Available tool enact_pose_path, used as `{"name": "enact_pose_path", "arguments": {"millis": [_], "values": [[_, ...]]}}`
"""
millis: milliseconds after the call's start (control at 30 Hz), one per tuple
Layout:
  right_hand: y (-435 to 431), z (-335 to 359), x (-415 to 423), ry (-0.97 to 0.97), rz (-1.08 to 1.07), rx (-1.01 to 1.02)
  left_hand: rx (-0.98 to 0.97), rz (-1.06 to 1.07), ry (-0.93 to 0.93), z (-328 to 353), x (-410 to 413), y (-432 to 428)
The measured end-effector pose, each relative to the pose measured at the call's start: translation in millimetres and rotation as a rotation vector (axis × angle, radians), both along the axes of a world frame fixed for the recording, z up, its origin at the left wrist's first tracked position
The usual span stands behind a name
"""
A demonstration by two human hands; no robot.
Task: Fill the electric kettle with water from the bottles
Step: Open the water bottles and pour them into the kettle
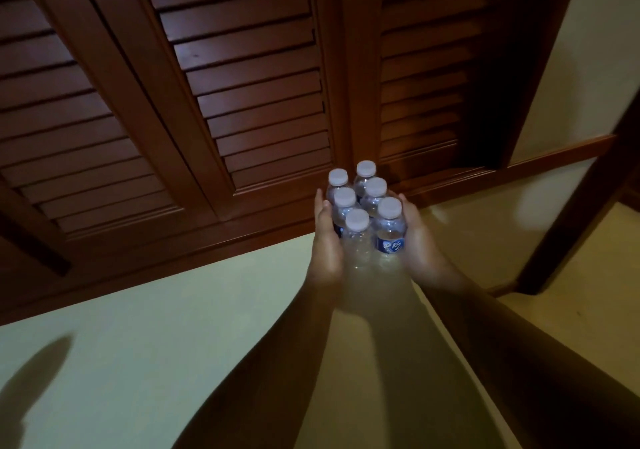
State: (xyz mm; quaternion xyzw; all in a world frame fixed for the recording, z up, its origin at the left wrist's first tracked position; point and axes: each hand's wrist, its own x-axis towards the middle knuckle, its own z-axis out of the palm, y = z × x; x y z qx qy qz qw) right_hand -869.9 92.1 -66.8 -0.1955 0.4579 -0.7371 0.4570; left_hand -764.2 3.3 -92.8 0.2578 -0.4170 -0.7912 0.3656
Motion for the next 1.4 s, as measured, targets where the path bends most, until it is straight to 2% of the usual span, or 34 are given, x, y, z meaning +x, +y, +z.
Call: {"name": "enact_pose_path", "arguments": {"millis": [133,267,367,467,600,667,767,867,967,1067,1200,1400], "values": [[0,0,-2,-0.049,0.008,-0.022,0.119,-0.034,0.051,-30,-12,-8],[0,-3,-5,-0.034,0.046,-0.066,0.114,-0.106,0.081,-28,-17,-11],[3,-6,-2,-0.033,0.009,-0.052,0.097,-0.082,0.028,-23,-17,-11],[11,-10,-1,0.051,0.025,-0.038,0.089,-0.066,-0.011,-18,-9,-14],[32,-18,8,0.210,-0.103,0.076,0.079,0.006,-0.045,-25,13,-16],[46,-24,17,0.199,-0.210,0.124,-0.063,0.037,-0.178,0,37,10],[76,-33,41,0.135,-0.313,0.218,-0.388,0.124,-0.376,13,78,49],[107,-32,87,0.441,-0.325,0.276,-0.562,0.119,-0.510,10,127,81],[121,-23,138,0.645,-0.278,0.224,-0.627,0.075,-0.603,7,166,96],[113,-22,176,0.773,-0.126,0.218,-0.643,0.126,-0.659,14,208,109],[100,-13,227,0.830,0.049,0.106,-0.583,0.256,-0.673,19,266,122],[76,-3,313,0.792,0.291,-0.067,-0.627,0.455,-0.745,34,366,137]]}}
